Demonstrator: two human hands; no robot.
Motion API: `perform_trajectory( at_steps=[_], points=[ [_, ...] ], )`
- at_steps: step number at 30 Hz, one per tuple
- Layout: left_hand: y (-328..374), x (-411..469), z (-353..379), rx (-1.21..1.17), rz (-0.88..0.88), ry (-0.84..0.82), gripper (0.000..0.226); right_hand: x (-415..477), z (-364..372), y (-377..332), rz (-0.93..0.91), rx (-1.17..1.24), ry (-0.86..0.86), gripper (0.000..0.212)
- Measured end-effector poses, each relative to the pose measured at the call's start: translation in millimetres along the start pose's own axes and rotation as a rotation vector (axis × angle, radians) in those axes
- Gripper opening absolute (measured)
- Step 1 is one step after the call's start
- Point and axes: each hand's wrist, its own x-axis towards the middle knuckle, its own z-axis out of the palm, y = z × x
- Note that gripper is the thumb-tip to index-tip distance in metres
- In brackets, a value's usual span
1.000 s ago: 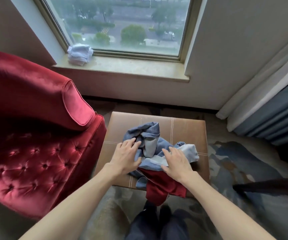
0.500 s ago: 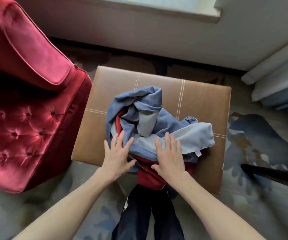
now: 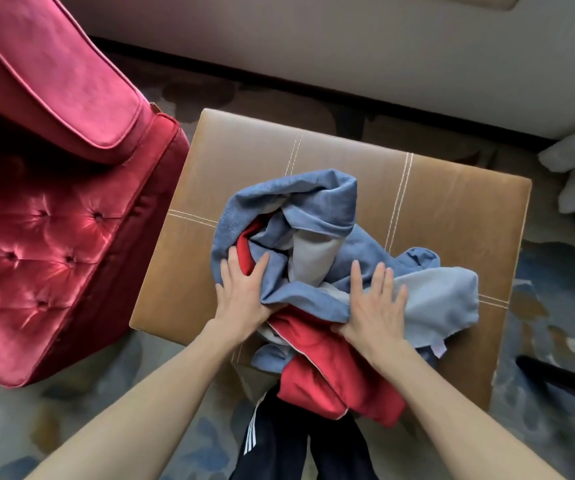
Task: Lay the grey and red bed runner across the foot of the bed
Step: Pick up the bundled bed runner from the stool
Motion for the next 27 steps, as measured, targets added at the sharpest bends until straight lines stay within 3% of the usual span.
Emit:
perform_trajectory(
  at_steps=[3, 12, 15, 22, 27],
  points=[
    [0.1, 4.1, 8.2, -0.058, 0.046, 0.032, 0.073, 5.5, 2.7, -1.5, -0.030, 0.002, 0.007, 0.104],
    [5.5, 3.9, 9.8, -0.115, 0.067, 0.087, 0.032, 11.1, -3.9, -18.2, -0.080, 0.146, 0.073, 0.035],
    [7.8, 0.1, 8.8, -0.108, 0.086, 0.111, 0.019, 9.6, -10.2, -21.1, -0.106, 0.169, 0.072, 0.031],
    [17.2, -23.3, -8.9, -0.128, 0.104, 0.143, 0.013, -15.2, -29.8, -17.2, -0.170, 0.218, 0.142, 0.029],
    [20.6, -44.2, -33.1, -0.149, 0.138, 0.177, 0.011, -39.4, -51.3, -20.1, -0.199, 0.192, 0.239, 0.039]
  ],
)
